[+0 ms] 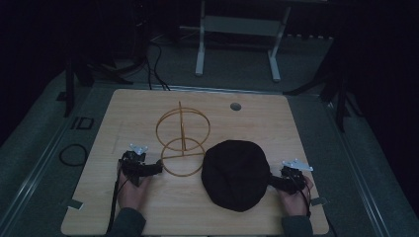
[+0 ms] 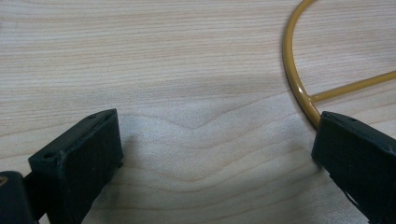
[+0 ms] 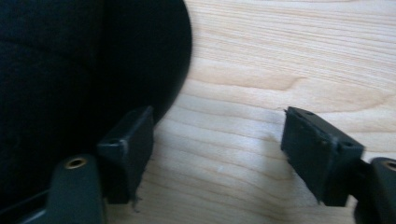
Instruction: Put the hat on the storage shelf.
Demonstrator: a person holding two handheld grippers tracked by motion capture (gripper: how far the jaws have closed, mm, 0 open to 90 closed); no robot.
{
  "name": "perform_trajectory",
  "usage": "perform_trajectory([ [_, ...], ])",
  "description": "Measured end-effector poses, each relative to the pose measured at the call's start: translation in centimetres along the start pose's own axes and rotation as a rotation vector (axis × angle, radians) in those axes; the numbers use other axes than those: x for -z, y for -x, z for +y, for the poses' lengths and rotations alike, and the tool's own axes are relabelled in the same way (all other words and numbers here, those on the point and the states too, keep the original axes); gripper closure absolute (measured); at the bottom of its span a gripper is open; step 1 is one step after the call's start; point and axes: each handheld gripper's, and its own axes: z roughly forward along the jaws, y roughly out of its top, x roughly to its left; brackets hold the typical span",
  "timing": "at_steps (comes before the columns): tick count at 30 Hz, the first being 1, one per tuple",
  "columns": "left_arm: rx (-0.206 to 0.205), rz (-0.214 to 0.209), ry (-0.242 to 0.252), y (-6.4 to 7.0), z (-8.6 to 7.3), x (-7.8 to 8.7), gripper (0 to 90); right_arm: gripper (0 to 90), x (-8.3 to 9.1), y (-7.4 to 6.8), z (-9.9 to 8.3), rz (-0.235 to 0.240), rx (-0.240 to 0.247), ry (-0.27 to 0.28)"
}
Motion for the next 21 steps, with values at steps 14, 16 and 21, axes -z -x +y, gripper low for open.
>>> perform_trajectory([
  [14,0.011,0.011,-0.003,0.1,-0.1,0.1,1.2,23.7,0.1,-0.2,0.4,0.001,0.002,-0.042],
  [16,0.012,0.011,-0.003,0.1,-0.1,0.1,1.2,23.7,0.1,-0.2,0.5,0.003,0.004,-0.051],
  [21,0.012,0.011,-0.003,0.1,-0.1,0.1,1.2,26.9,0.1,0.1,1.1,0.044,0.045,-0.091],
])
